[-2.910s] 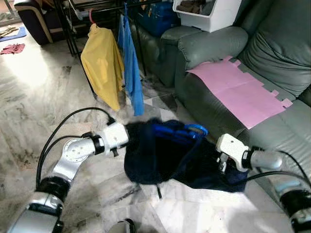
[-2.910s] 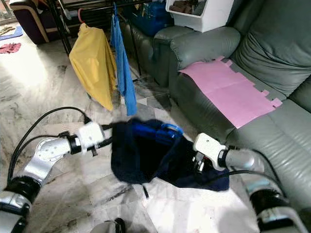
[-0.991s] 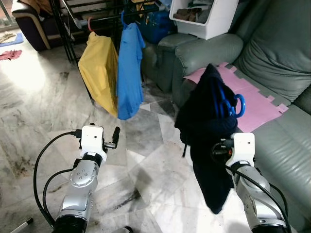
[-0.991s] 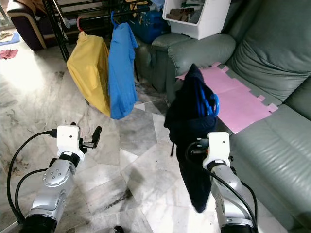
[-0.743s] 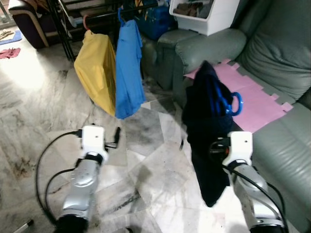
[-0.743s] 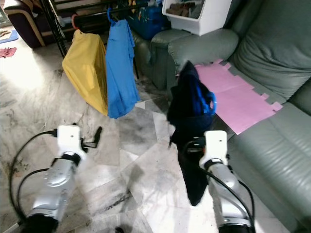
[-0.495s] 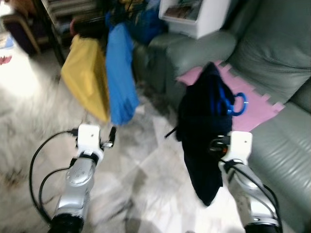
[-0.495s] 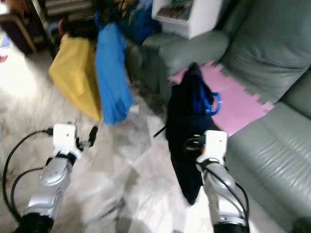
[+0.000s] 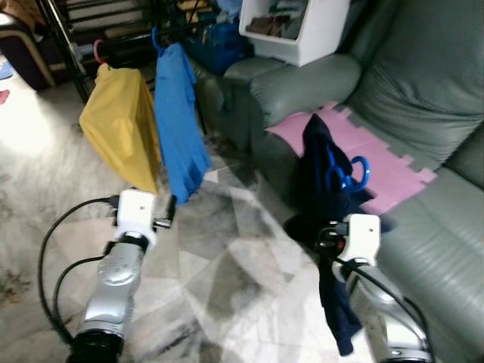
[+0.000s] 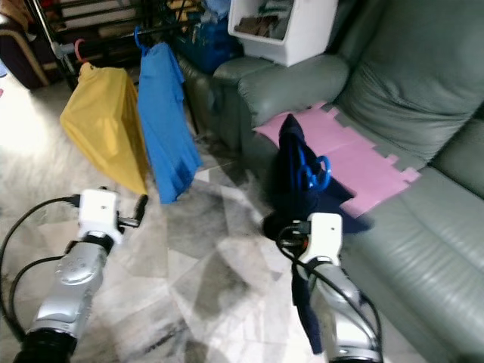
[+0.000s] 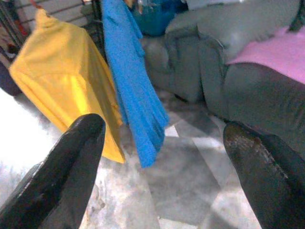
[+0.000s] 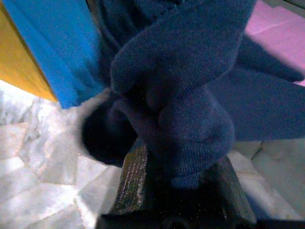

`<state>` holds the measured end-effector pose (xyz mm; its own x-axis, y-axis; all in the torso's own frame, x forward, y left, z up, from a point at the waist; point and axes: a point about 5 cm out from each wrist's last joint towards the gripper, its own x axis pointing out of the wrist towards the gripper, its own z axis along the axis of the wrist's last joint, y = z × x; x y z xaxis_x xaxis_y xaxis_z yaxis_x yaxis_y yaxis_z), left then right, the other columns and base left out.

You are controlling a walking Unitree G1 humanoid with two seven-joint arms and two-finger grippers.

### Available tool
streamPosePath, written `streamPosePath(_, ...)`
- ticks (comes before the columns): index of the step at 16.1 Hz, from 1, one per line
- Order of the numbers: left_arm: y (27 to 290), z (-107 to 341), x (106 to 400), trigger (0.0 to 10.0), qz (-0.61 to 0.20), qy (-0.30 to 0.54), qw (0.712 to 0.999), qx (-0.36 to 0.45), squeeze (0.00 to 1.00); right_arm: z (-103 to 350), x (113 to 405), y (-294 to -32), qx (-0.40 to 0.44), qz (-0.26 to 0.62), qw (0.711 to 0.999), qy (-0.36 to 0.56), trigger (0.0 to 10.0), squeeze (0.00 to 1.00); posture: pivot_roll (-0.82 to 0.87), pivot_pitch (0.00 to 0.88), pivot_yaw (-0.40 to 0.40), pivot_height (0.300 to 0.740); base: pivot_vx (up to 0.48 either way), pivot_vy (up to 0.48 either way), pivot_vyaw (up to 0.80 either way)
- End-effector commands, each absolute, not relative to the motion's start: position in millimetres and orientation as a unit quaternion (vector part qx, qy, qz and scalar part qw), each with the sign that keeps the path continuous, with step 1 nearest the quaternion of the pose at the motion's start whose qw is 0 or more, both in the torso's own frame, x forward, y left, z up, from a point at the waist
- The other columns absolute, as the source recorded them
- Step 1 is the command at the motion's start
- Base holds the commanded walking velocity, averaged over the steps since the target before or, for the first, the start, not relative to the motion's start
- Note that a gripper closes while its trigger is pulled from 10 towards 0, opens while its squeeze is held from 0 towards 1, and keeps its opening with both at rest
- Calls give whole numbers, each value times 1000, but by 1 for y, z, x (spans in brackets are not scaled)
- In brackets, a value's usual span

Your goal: Hang hanger

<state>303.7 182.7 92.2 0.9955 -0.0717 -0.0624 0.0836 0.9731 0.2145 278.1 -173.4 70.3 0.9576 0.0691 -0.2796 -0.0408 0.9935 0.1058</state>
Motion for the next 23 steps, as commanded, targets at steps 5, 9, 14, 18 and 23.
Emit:
streamPosePath(5, 197, 83, 292, 10000, -33, 60, 988, 137, 0, 87, 285, -173, 34, 49, 993, 101, 10000, 0, 11, 53, -7, 740, 0, 0, 283)
streamPosePath(9, 195, 74, 279, 10000, 6, 61, 993, 102, 0, 88, 286, -169, 33, 55, 994, 93, 10000, 0, 19, 25, 6, 740, 0, 0, 681)
streamPosePath(14, 195, 78, 277, 10000, 29, 48, 994, 91, 0, 83, 284, -165, 41, 52, 993, 94, 10000, 0, 32, 12, 29, 740, 49, 0, 119)
streamPosePath(18, 199, 86, 286, 10000, 40, 41, 994, 89, 0, 96, 282, -168, 42, 31, 997, 65, 10000, 0, -25, 23, 56, 740, 268, 0, 0)
streamPosePath(23, 183, 76, 284, 10000, 34, 55, 996, 69, 0, 85, 262, -166, 42, 29, 995, 84, 10000, 0, -50, 49, 42, 740, 307, 0, 486)
